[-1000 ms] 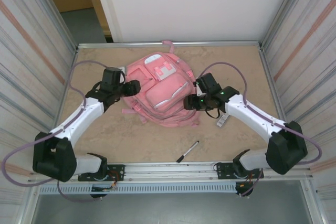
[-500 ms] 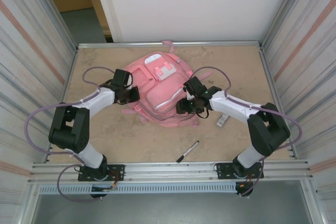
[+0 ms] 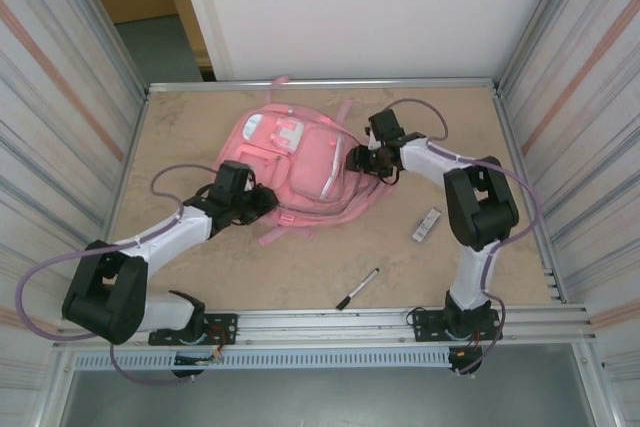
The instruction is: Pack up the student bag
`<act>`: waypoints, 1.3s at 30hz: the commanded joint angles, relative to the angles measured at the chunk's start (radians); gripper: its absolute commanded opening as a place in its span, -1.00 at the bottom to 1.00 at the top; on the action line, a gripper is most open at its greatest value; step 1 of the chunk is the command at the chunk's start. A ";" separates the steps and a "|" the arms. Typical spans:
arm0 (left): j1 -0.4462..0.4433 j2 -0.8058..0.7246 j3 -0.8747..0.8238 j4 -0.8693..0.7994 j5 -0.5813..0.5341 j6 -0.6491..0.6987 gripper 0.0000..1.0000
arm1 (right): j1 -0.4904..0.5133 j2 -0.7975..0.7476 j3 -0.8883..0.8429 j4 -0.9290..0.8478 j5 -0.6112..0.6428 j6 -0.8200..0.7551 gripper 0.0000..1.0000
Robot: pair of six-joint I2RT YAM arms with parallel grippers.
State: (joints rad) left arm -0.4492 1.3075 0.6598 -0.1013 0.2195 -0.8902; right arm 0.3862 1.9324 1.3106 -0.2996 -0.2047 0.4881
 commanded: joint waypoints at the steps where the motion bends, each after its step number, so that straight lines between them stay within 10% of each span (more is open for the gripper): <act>1: -0.031 -0.067 -0.001 -0.045 -0.060 -0.068 -0.19 | -0.023 0.060 0.072 0.066 -0.007 -0.029 0.16; 9: 0.066 -0.245 -0.105 -0.171 -0.242 -0.166 -0.22 | 0.008 -0.172 -0.116 0.087 0.061 -0.062 0.17; 17: 0.124 -0.194 -0.066 -0.174 -0.228 -0.154 0.21 | 0.313 -0.345 -0.266 0.099 0.076 0.103 0.10; 23: 0.133 -0.121 0.017 -0.203 -0.213 -0.125 0.29 | 0.549 -0.248 -0.149 0.081 0.188 0.165 -0.07; 39: 0.175 -0.020 0.086 -0.171 -0.078 -0.150 0.27 | 0.679 0.104 0.179 -0.160 0.593 0.307 -0.29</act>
State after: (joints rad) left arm -0.2749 1.3098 0.7284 -0.2909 0.1028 -1.0409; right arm 1.0523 2.0060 1.4479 -0.3740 0.2409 0.7391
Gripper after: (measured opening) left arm 0.634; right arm 0.358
